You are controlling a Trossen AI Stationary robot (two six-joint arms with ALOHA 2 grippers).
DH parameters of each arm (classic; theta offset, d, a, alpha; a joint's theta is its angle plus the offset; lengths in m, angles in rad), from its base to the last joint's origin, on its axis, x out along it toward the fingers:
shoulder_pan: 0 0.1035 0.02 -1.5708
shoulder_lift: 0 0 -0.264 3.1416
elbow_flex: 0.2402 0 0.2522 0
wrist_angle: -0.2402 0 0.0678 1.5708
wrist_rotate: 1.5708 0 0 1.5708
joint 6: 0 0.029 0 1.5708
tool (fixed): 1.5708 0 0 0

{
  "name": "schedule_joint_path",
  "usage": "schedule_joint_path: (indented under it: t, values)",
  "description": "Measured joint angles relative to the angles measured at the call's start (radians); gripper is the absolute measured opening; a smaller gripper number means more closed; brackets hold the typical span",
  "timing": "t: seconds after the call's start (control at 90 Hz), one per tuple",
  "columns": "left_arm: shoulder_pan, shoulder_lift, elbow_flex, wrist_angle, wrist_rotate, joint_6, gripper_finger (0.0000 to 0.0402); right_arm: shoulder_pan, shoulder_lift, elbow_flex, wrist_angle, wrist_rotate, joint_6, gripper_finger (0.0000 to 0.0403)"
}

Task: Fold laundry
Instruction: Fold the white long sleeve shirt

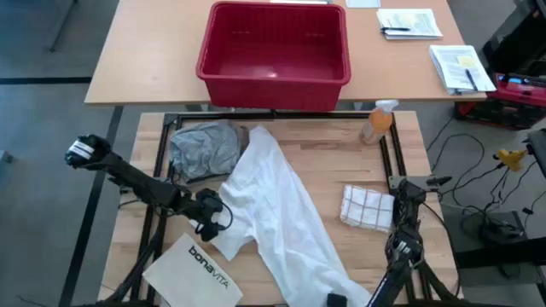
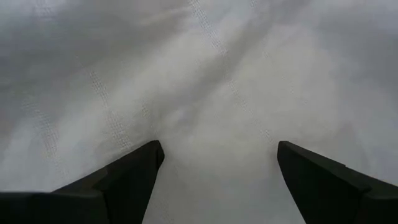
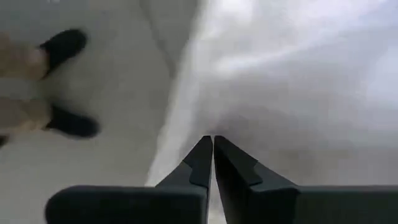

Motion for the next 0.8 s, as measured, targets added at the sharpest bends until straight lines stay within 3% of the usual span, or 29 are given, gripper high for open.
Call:
schedule_joint_path:
  t: [0.1, 0.222, 0.333, 0.489, 0.611, 0.733, 0.8]
  values:
    - [0.002, 0.0, 0.0, 0.0, 0.0, 0.004, 0.0311, -0.007, 0.04, -0.005, 0.187, -0.119, -0.07, 0.0001]
    - [0.003, 0.0, 0.0, 0.0, -0.001, 0.005, 0.0311, -0.014, 0.074, -0.005, 0.601, -0.258, -0.228, 0.0]
    - [0.003, 0.0, 0.0, 0.0, -0.001, 0.005, 0.0311, -0.012, 0.051, 0.004, 0.496, -0.271, -0.12, 0.0]
    - [0.006, 0.0, 0.0, 0.0, -0.001, 0.009, 0.0311, 0.007, 0.041, 0.024, 0.414, -0.201, -0.059, 0.0]
    - [0.006, 0.0, 0.0, 0.0, 0.004, 0.009, 0.0311, 0.018, -0.052, 0.074, 0.314, -0.135, 0.005, 0.0]
    - [0.007, -0.001, 0.0, 0.002, 0.012, 0.004, 0.0311, 0.024, -0.161, 0.104, 0.171, 0.115, 0.048, 0.0]
    - [0.007, -0.004, 0.0, 0.002, 0.019, 0.0, 0.0311, 0.01, -0.209, 0.094, 0.002, 0.247, 0.127, 0.0]
